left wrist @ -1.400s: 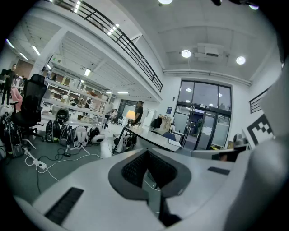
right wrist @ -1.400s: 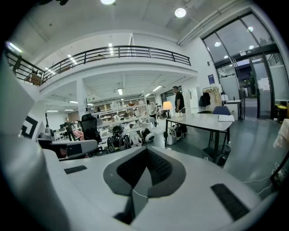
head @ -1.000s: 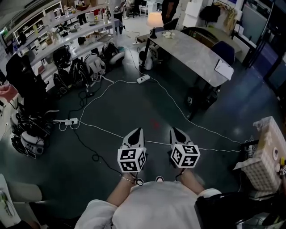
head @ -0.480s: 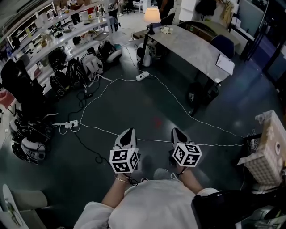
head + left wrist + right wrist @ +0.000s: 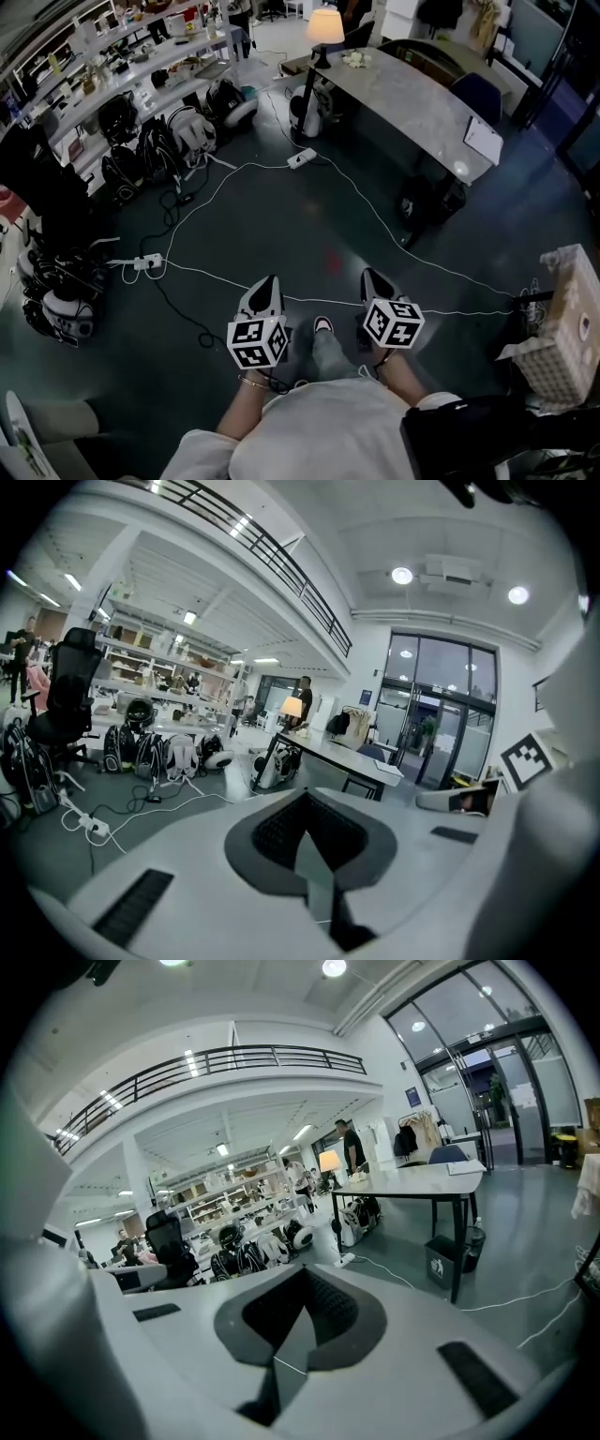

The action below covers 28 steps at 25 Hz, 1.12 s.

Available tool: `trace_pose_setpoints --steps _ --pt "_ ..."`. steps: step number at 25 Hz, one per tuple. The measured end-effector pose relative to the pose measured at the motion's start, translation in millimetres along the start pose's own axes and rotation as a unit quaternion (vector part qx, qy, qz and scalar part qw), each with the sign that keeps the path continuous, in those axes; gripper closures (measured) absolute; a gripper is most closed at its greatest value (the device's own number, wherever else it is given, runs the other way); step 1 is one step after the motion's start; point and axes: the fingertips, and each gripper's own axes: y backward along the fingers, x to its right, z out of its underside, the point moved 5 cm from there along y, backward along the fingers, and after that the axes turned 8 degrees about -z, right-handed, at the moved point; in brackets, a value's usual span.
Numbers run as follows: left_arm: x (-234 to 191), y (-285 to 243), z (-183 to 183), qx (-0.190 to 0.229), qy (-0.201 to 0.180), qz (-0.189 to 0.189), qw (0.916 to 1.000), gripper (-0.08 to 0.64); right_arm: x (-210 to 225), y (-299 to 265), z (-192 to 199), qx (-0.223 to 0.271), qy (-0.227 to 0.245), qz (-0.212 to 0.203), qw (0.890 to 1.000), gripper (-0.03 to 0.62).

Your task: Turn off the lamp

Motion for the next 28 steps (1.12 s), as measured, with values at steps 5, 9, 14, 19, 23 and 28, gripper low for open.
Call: trace_pose_setpoints --steps 5,9,14,19,23,28 --pt "0.9 -61.4 -23.7 0.0 -0.007 -0.014 0.9999 0.566 28.4 -51.3 -33.5 -0.004 -0.001 -0.015 1.0 0.594" --pt "9.5 -108.8 -52.6 0.012 -0.018 -0.015 0.9996 0.566 54.2 -90.0 -64.3 -0.007 -0.002 -0.017 1.0 0.594" --pt "19.8 -170.0 -63.9 0.01 -0.02 -0.013 0.9997 0.566 88.0 -133.4 -95.1 0.004 -0.002 -0.02 1.0 0.594" --pt "33.2 -206.4 -76.1 0.01 -0.019 -0.013 0.9997 0.566 113.2 -160.6 -111.7 -0.016 -0.004 -0.026 1.0 0.594" --pt "35.9 -224.9 -79.4 0.003 -0.022 -0.02 0.9995 0.566 124.9 -179.9 -127.1 -0.02 -0.004 -0.034 0.999 0.594" --pt "29.7 -242.8 -75.2 -0.011 -0.02 -0.025 0.9994 0.566 129.9 -202.0 -127.3 -0.03 -0.005 -0.035 0.999 0.594"
